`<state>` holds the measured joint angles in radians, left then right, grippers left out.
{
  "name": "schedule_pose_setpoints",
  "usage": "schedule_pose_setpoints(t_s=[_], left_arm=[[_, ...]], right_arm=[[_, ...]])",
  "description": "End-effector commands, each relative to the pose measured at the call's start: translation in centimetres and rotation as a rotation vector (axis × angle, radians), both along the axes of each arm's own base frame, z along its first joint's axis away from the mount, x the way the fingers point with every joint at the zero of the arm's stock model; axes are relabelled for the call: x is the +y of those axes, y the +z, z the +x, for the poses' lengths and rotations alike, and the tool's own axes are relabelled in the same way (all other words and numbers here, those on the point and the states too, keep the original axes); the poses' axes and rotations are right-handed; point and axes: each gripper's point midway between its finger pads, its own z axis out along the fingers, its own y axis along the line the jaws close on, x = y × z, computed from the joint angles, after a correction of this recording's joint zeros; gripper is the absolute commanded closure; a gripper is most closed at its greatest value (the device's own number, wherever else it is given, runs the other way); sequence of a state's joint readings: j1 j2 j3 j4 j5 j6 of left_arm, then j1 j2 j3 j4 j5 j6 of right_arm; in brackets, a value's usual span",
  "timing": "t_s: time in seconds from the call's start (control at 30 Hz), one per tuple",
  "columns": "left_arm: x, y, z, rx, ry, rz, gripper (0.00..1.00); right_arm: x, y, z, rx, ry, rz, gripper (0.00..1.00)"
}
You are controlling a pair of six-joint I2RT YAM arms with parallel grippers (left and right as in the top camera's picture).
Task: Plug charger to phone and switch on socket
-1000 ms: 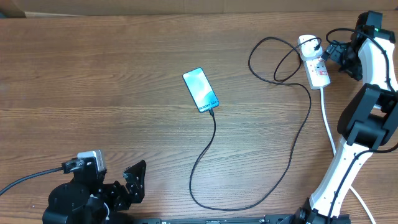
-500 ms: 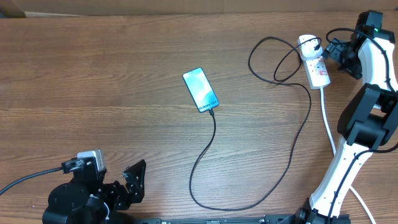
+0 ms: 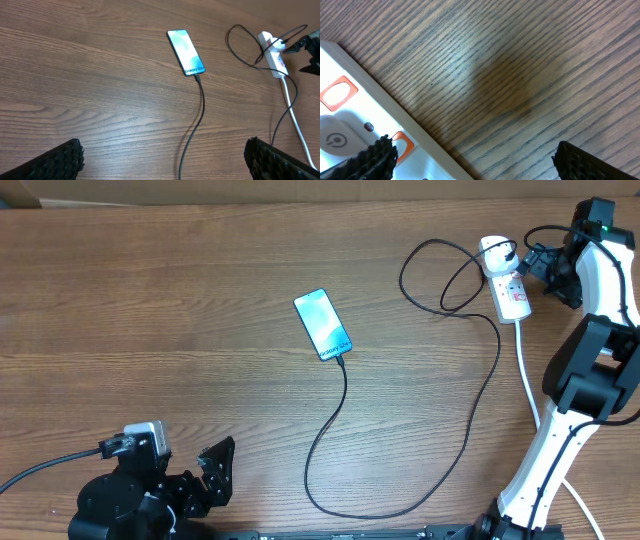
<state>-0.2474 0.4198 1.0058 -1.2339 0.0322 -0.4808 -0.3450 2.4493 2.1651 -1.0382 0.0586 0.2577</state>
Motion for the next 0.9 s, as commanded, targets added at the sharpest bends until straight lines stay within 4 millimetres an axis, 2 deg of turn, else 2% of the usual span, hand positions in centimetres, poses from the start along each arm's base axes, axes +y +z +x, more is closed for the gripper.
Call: schedule_pose_setpoints(t_s=[0.0,0.53,0.87], left_arm=[[0.2,0.0,0.0,-0.006,0.016,-0.004,0.0],[0.2,0.0,0.0,-0.006,0.016,-0.004,0.0],[0.2,0.0,0.0,-0.006,0.016,-0.004,0.0]], right_arm=[[0.2,-1.0,-0.1,0.015,0.001,0.007,0.0],[0.6,-1.1,0.0,0.019,0.011,0.007,0.0],[1.5,-3.7,-1.1,0.062,0.041,0.015,0.0]])
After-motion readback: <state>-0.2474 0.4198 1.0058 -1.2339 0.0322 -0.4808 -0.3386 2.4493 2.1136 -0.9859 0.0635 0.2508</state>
